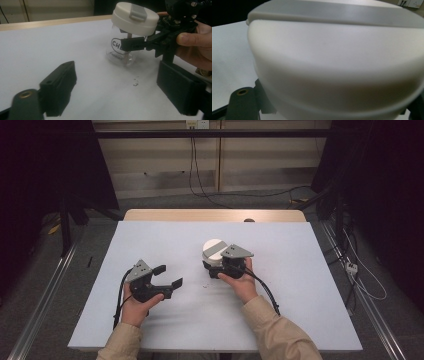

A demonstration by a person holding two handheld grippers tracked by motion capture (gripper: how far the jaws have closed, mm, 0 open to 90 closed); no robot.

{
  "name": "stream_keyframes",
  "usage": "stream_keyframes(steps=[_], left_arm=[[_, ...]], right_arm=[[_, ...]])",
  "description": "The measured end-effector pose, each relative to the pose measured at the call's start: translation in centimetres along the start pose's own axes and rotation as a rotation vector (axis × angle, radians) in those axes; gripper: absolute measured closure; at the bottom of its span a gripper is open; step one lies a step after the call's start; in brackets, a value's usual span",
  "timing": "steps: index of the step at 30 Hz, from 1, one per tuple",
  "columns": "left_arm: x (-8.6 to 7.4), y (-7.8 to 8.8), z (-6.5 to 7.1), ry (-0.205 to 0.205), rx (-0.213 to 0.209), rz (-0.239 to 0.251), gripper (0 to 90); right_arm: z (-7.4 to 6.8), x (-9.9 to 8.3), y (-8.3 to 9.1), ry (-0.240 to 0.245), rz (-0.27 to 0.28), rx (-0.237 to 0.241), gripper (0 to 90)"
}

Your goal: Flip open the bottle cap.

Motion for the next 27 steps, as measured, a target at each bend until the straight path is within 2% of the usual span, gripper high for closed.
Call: stream_keyframes(steps=[4,7,14,23,27], left_arm=[[0.2,-0.6,0.4,0.001,-0.021,-0.021,30.8],[0.3,-1.1,0.6,0.006,-0.025,-0.042,36.2],[0.9,-2.2,0.8,0.046,-0.043,-0.055,51.8],[1.8,-3.5,1.4,0.048,-0.066,-0.073,68.8],[2.0,-3.8,1.6,0.049,-0.08,-0.08,80.0]], right_arm=[[0.0,0.0,0.0,-0.003,0.004,0.003,18.7],[0.0,0.0,0.0,-0.001,0.005,0.003,18.7],[0.1,0.0,-0.1,-0.006,0.006,0.001,18.7],[0.0,-0.1,0.0,-0.002,0.003,0.003,18.7],[0.0,-0.1,0.0,-0.002,0.002,0.003,18.8]])
Point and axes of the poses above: each handheld gripper's, and its own axes: y roughly backward along the jaws, x roughly out of its top, z roughly to its right, the point moved 10 cm from there along -y, roughly forward along the jaws, and after that the axes turned 10 degrees about x, right-handed, at the moved point
